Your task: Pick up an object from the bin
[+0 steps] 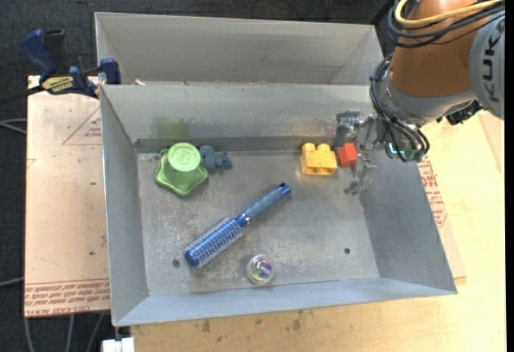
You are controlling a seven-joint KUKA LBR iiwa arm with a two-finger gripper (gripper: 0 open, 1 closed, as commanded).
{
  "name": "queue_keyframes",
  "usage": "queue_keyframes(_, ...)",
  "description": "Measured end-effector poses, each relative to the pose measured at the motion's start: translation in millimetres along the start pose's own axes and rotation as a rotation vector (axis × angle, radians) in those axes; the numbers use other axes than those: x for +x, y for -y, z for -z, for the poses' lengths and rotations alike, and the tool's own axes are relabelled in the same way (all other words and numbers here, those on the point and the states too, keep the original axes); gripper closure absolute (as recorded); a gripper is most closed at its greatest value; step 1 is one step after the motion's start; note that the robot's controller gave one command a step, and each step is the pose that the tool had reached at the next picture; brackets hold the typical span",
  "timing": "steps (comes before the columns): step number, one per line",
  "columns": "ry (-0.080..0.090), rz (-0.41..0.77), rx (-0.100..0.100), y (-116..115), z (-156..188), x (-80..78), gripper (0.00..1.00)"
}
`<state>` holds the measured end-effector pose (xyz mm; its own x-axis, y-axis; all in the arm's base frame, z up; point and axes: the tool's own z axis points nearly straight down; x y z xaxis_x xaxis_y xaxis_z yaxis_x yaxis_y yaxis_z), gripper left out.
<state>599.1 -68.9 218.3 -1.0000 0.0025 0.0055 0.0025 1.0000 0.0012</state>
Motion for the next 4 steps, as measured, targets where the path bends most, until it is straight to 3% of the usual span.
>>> queue_keyframes(1, 0.001, 0.148, -0.001, -57, -153, -30.7, 0.0)
queue_keyframes(2, 0.003, 0.097, -0.003, -124, -149, 12.0, 0.0)
queue_keyframes(3, 0.008, 0.092, 0.0, -119, -148, 9.5, 1.0)
queue_keyframes(4, 0.017, 0.055, 0.0, -113, -15, -27.1, 1.0)
